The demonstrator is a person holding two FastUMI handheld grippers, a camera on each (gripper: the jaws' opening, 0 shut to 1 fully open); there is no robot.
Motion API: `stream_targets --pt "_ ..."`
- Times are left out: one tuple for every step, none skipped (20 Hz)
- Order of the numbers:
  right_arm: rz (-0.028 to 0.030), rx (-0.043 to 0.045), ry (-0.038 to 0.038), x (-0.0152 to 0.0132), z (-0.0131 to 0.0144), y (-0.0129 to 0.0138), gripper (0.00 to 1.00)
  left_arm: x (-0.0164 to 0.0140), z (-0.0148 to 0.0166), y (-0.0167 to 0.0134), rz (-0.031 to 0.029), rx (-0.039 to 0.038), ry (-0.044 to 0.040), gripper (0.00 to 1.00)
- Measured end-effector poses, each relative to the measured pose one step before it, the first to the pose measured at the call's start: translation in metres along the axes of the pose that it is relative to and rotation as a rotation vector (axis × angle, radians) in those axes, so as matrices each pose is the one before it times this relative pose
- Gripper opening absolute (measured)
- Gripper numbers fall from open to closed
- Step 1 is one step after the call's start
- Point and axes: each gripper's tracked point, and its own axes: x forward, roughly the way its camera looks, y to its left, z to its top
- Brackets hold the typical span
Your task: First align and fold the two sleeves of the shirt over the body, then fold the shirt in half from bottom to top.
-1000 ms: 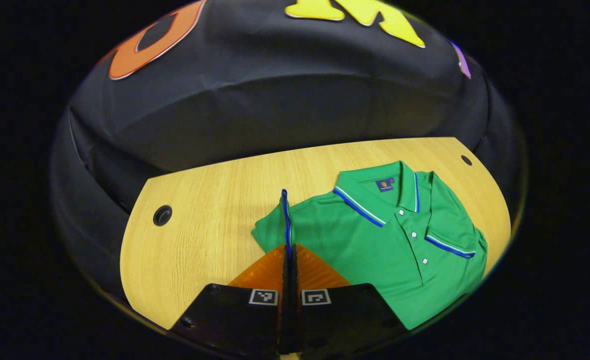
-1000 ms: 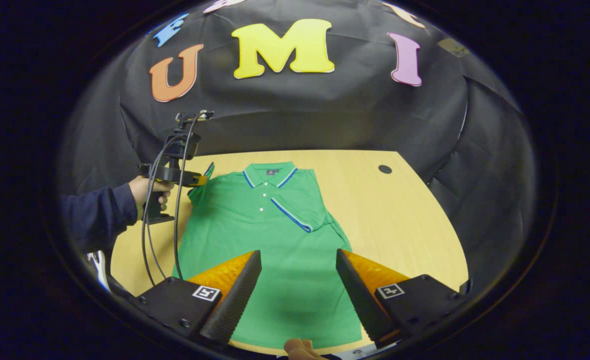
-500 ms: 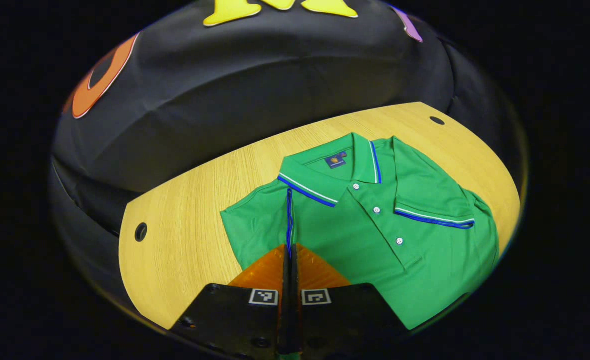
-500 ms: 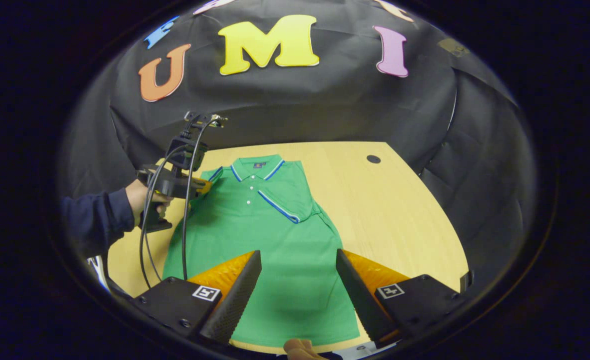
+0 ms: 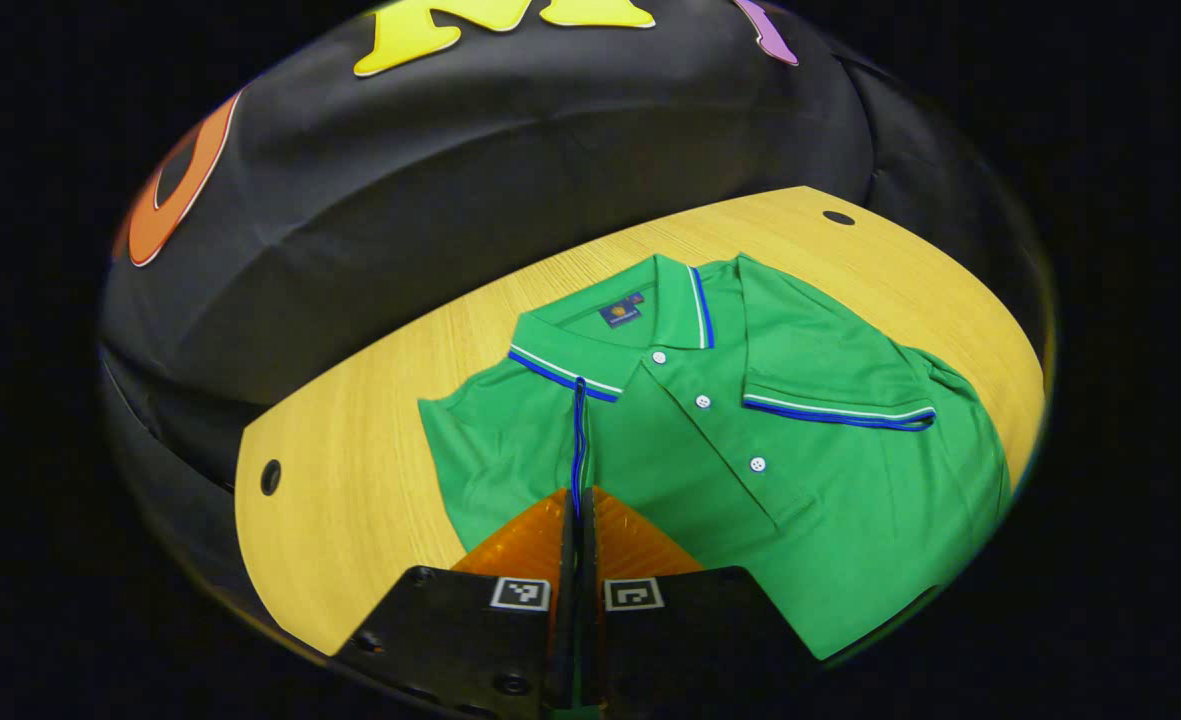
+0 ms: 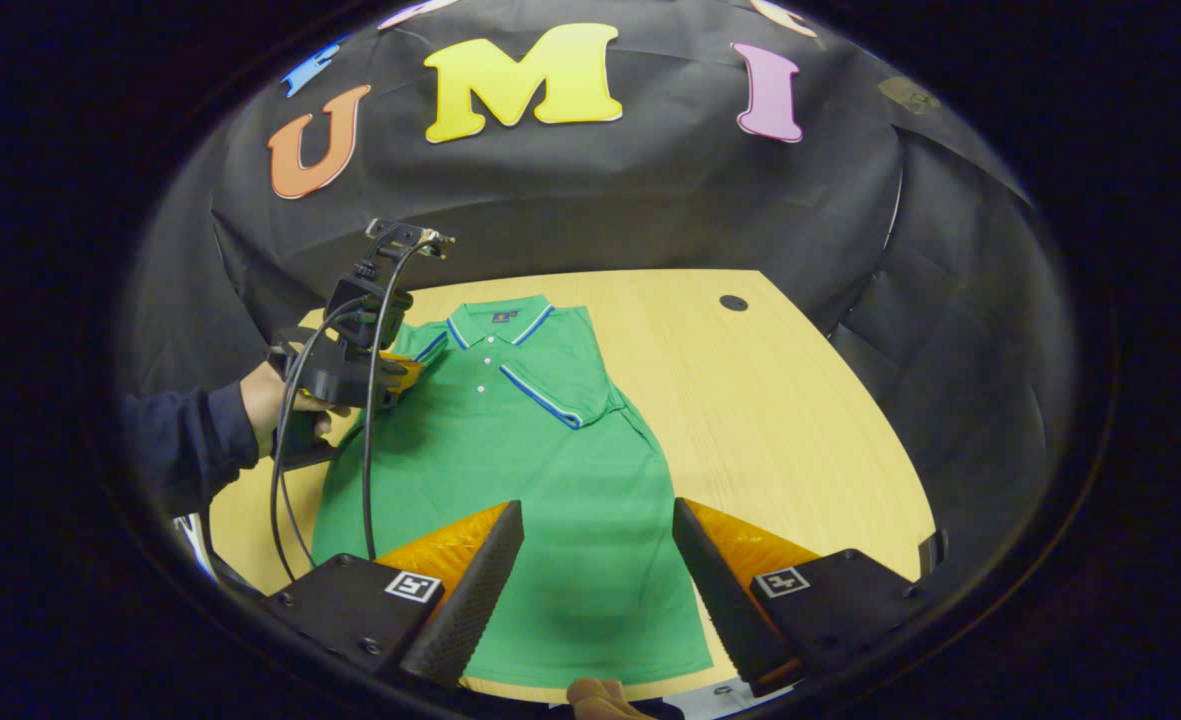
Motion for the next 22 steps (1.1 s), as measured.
stream_targets --pt "-0.00420 -0.00195 -0.00154 -0.00133 -0.00101 -0.00214 0.92 -0.00052 -0.00214 0.00006 0.00166 0.00391 0.00026 0.07" --pt "-0.00336 -0.00143 -0.00382 -0.00397 -0.00053 -0.00189 0.97 0.00048 -0.00126 -0.00150 0.00227 0.00642 -0.00767 0.22" --pt "-0.00256 -0.00019 -0.00576 -0.00252 -0.00005 -0.00137 0.97 -0.00214 -0.00116 -0.00552 -0.01958 -0.00236 -0.00491 0.29" --pt "0.00158 0.00013 -0.00407 -0.00268 -0.00150 -0.00017 0.92 -0.00356 0.00019 -0.00702 -0.02339 -0.01090 -0.00842 0.49" --pt "0.00585 0.00031 -0.00510 -0.00334 0.00068 0.00015 0.92 -0.00418 0.00217 -0.00319 -0.00929 -0.01032 -0.01703 0.62" --pt "0.00800 -0.00231 -0.00630 -0.00143 0.00061 0.00141 0.92 -0.00515 0.00349 -0.00130 0.00269 -0.01451 -0.01623 0.68" --pt "0.00941 -0.00762 -0.01000 -0.00247 0.00320 0.00068 0.92 -0.00911 0.00413 -0.00022 0.00565 -0.01699 -0.02211 0.81" --pt "0.01090 -0.00882 -0.01407 -0.00115 0.00383 0.00020 0.92 -0.00993 0.00817 0.00119 0.01614 -0.01329 -0.03062 0.83" --pt "0.01530 -0.01797 -0.02394 -0.00121 0.00764 0.00071 0.97 -0.01981 0.01185 0.00310 0.02537 -0.01299 -0.04325 0.84" --pt "0.01621 -0.01342 -0.01972 -0.00169 0.00663 0.00015 0.97 -0.01475 0.01061 0.00172 0.01510 -0.00707 -0.03707 0.90" --pt "0.01505 -0.01906 -0.02160 -0.00118 0.00710 0.00073 0.97 -0.01541 0.01070 0.00146 0.01471 -0.01079 -0.03517 0.90" --pt "0.00779 -0.02683 -0.02636 -0.00240 0.00894 -0.00285 0.97 -0.01975 0.01034 0.00150 0.01750 -0.01554 -0.03009 0.92" --pt "0.00766 -0.02145 -0.03241 -0.00332 0.01097 -0.00219 0.98 -0.01755 0.00899 0.00229 0.01832 -0.02186 -0.02771 0.95" --pt "0.00577 -0.01155 -0.03649 -0.00353 0.01292 -0.00272 0.98 -0.01980 0.00876 0.00148 0.01897 -0.02480 -0.02653 0.98" --pt "0.00563 -0.00381 -0.03741 -0.00557 0.01193 -0.00219 0.98 -0.01828 0.00964 0.00310 0.02575 -0.02504 -0.02883 0.98" --pt "0.00768 0.00219 -0.04481 -0.00615 0.01417 -0.00255 0.97 -0.02338 0.00871 0.00310 0.02917 -0.02791 -0.03203 0.98" --pt "0.00575 0.00466 -0.02756 -0.00389 0.00838 -0.00139 0.97 -0.01907 0.00640 0.00236 0.01866 -0.01952 -0.01955 0.98" --pt "0.00382 0.00556 -0.02031 -0.00412 0.00530 -0.00149 0.92 -0.01728 0.00595 0.00307 0.02013 -0.02167 -0.01905 0.98" --pt "0.01138 0.00702 -0.01257 -0.00321 0.00338 0.00132 0.92 -0.01973 -0.00078 0.00156 0.01809 -0.03200 -0.01056 0.98" --pt "0.00109 0.00845 -0.01634 -0.00575 0.00249 -0.00287 0.92 -0.01803 -0.00046 0.00263 0.01210 -0.02939 -0.00432 0.98" --pt "0.00152 0.00507 -0.01445 -0.00493 0.00159 -0.00078 0.92 -0.01636 -0.00237 0.00261 0.01473 -0.01451 0.00047 0.98" --pt "-0.00623 0.00182 -0.02245 -0.00389 0.00256 -0.00222 0.97 -0.01332 0.00003 0.00395 0.01422 -0.01268 -0.00398 0.98"
